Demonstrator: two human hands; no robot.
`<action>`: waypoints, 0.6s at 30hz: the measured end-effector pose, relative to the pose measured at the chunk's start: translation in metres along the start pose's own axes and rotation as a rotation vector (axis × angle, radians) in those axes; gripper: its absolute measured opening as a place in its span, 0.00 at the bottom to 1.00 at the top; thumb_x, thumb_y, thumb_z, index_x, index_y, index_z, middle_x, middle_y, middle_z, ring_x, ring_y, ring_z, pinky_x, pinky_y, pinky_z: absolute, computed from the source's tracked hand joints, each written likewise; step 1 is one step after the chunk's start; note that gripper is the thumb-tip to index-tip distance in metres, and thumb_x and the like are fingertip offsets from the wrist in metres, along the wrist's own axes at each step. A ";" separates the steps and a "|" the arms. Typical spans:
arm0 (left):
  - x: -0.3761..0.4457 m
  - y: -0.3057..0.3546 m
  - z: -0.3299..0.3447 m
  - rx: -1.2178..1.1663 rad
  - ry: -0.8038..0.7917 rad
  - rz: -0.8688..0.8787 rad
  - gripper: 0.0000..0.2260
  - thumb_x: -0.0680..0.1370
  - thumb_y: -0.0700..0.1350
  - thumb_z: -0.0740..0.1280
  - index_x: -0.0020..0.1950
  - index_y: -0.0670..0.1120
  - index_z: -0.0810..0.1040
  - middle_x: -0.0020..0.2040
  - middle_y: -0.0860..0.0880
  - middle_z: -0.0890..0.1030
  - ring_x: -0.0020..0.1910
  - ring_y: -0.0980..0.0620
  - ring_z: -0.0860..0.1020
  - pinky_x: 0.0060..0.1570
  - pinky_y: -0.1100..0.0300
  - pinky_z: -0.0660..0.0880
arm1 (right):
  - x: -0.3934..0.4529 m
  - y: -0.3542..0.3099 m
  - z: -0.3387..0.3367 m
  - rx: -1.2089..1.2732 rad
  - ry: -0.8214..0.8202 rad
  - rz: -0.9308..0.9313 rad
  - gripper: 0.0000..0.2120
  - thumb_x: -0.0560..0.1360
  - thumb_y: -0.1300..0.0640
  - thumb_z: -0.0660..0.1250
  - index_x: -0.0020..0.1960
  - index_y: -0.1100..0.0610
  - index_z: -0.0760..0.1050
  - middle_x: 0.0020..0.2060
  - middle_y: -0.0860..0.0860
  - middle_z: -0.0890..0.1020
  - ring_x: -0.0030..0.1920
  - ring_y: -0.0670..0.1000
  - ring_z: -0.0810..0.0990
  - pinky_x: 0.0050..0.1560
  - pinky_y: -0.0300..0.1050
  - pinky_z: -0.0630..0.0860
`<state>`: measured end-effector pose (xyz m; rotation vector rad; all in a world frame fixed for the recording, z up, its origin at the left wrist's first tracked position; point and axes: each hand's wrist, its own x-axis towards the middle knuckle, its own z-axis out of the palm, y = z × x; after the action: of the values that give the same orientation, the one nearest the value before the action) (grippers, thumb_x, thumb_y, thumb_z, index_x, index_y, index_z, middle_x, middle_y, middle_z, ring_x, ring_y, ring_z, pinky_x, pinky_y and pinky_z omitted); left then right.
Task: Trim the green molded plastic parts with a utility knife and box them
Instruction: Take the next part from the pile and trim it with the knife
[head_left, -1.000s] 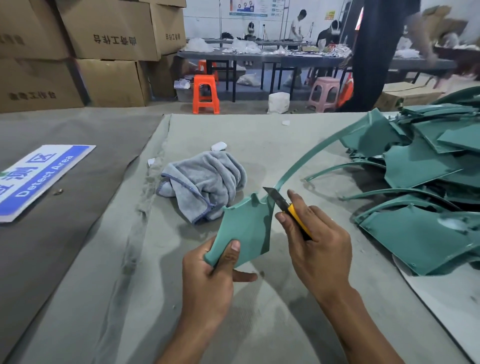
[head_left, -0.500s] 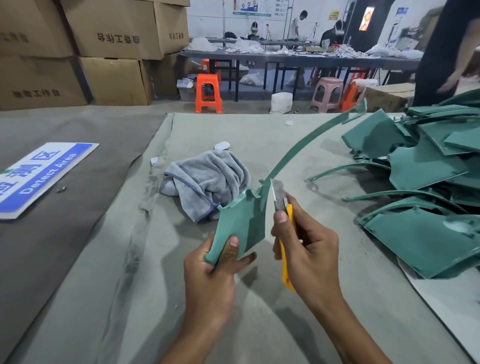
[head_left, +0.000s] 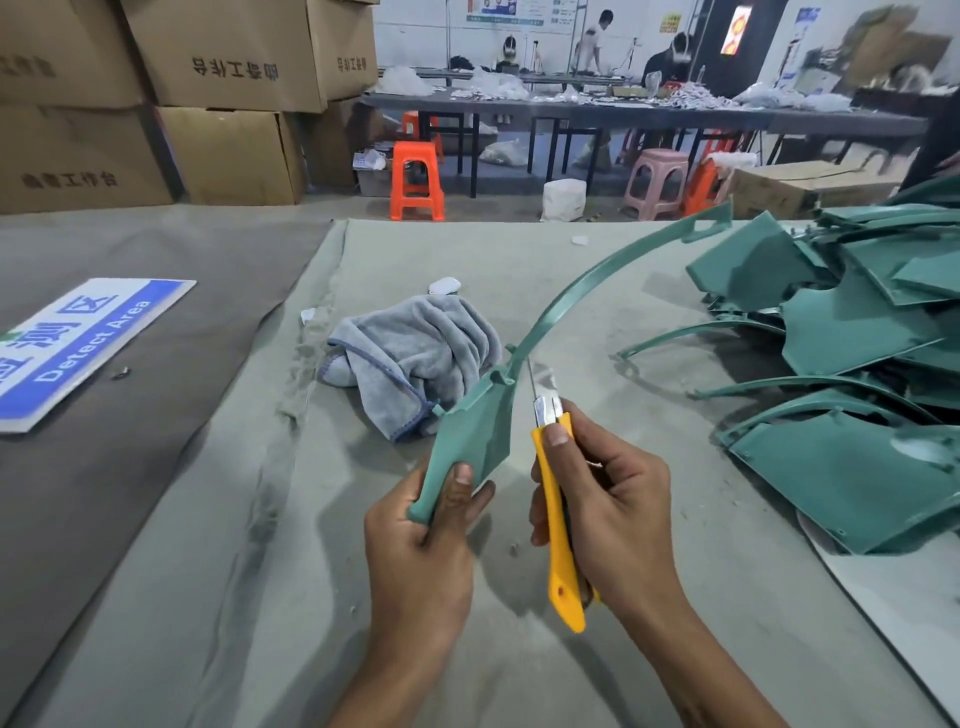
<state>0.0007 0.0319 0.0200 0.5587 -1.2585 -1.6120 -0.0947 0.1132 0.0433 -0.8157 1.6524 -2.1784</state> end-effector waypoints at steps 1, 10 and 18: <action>0.000 0.001 0.000 -0.001 0.000 0.010 0.09 0.79 0.46 0.70 0.50 0.60 0.87 0.48 0.51 0.88 0.52 0.49 0.86 0.52 0.55 0.83 | -0.002 0.000 0.000 0.012 0.000 -0.020 0.14 0.76 0.48 0.70 0.60 0.43 0.85 0.29 0.54 0.77 0.24 0.55 0.77 0.24 0.47 0.77; -0.003 0.003 0.000 0.032 0.002 0.015 0.10 0.80 0.43 0.67 0.49 0.53 0.88 0.46 0.49 0.87 0.50 0.48 0.86 0.50 0.60 0.82 | -0.010 -0.006 0.004 0.124 -0.036 -0.025 0.17 0.77 0.49 0.71 0.64 0.53 0.84 0.31 0.55 0.79 0.24 0.55 0.77 0.24 0.45 0.76; -0.004 0.002 -0.006 0.245 -0.020 0.142 0.12 0.81 0.46 0.66 0.54 0.39 0.84 0.39 0.51 0.86 0.40 0.55 0.85 0.39 0.67 0.78 | -0.019 -0.008 0.018 0.204 -0.159 0.074 0.11 0.80 0.49 0.68 0.52 0.53 0.86 0.32 0.56 0.79 0.24 0.56 0.76 0.25 0.45 0.76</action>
<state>0.0081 0.0327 0.0189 0.5910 -1.4886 -1.3587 -0.0679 0.1122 0.0490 -0.8313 1.3381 -2.1276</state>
